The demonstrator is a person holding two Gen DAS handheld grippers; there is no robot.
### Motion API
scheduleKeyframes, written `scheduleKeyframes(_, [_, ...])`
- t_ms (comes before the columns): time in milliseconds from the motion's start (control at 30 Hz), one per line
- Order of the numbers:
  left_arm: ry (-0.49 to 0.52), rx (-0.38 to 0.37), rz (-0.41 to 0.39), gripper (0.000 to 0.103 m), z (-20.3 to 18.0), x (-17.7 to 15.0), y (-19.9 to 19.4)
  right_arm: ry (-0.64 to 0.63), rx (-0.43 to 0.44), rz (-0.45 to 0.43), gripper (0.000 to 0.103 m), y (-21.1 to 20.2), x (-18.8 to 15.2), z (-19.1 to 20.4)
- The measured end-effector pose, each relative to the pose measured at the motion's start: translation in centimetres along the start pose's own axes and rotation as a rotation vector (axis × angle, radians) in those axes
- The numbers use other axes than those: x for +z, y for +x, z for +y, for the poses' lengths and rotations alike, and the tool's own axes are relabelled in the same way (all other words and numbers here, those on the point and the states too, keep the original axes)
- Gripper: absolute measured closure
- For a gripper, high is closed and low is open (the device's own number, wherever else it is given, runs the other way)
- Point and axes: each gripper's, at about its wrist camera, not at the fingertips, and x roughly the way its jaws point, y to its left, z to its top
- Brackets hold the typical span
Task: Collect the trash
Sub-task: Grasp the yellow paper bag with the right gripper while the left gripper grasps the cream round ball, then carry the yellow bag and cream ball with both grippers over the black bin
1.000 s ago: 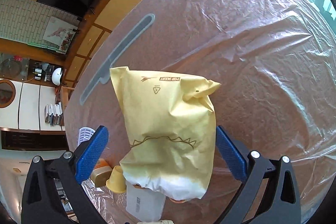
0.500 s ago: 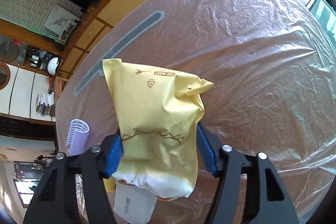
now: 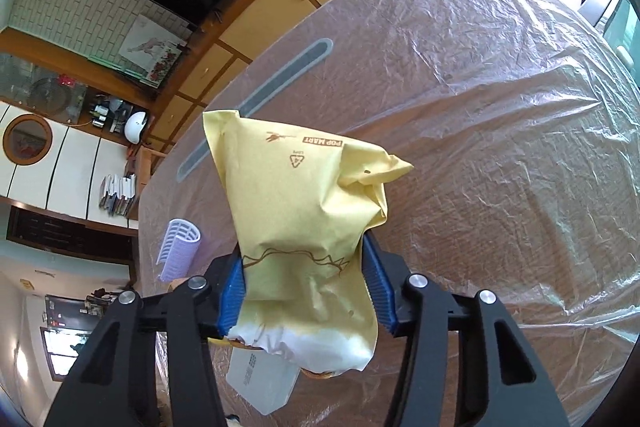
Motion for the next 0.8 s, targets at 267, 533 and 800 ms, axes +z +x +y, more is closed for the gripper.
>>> scheduleKeyframes(267, [-0.039, 0.002, -0.01, 0.05, 1.0, -0.5, -0.9, -0.024, 0.104, 0.003, 0.054, -2.4, -1.6, -1.1])
scheduleKeyframes(533, [-0.069, 0.005, -0.015, 0.05, 1.9, -0.8, -1.5, -0.03, 0.19, -0.004, 0.058, -4.7, -3.1, -2.4])
scheduleKeyframes(800, [-0.061, 0.019, -0.024, 0.05, 2.1, -1.2, -2.3, -0.057, 0.213, -0.02, 0.058, -7.5, -5.0, -3.5])
